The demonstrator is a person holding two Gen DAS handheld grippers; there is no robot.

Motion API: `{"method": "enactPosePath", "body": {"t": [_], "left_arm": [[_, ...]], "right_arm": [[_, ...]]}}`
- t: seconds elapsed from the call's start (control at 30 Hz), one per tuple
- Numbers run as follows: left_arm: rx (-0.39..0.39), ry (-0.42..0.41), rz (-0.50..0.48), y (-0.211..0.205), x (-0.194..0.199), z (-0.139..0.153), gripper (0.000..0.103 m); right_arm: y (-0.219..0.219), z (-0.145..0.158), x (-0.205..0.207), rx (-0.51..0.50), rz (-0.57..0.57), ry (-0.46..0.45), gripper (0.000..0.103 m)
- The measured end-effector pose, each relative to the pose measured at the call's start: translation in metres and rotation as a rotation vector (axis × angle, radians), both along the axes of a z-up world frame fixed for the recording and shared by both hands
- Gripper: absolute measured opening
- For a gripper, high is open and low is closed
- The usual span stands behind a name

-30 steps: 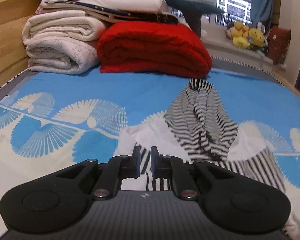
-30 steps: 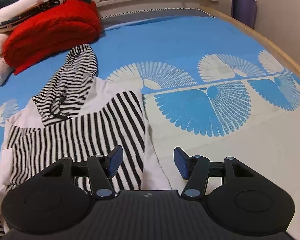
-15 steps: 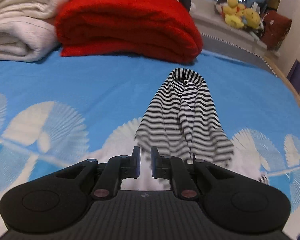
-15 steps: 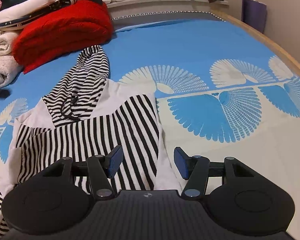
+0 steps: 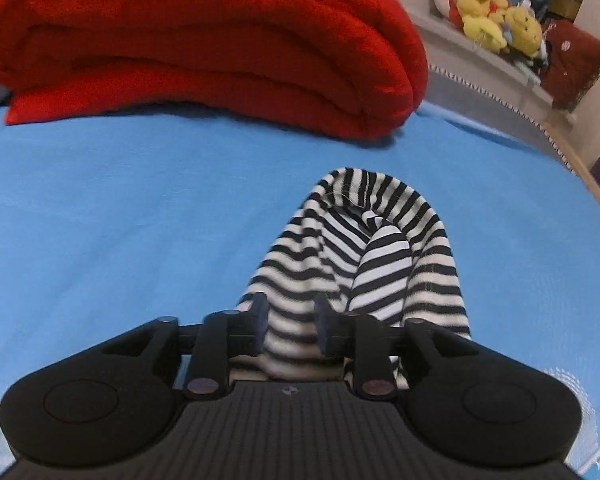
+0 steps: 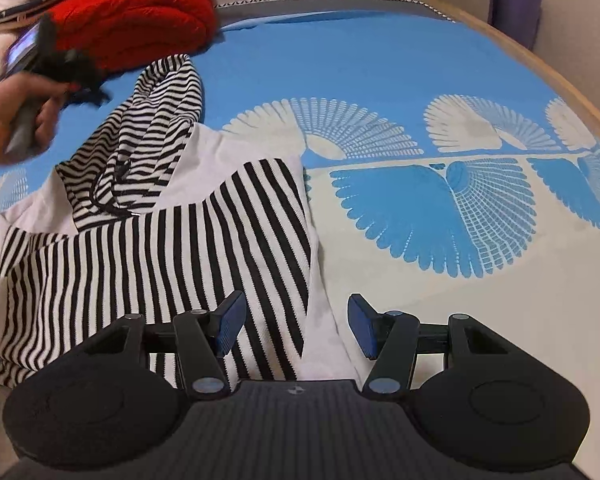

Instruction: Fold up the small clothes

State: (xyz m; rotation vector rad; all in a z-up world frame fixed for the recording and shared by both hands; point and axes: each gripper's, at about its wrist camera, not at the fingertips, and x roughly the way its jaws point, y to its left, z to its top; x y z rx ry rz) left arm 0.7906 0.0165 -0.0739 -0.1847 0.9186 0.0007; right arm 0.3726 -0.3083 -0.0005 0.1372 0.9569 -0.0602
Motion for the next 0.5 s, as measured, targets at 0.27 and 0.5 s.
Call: {"method": "enactPosePath", "body": {"t": [0.27, 0.5], "left_arm": [[0.101, -0.003, -0.044, -0.029, 0.043, -0.022, 0.021], [0.156, -0.124, -0.182, -0.034, -0.014, 0.025, 0.002]], "right_arm": [[-0.013, -0.011, 0.009, -0.022, -0.05, 0.025, 0.058], [-0.016, -0.006, 0.005, -0.007, -0.06, 0.017, 0.058]]}}
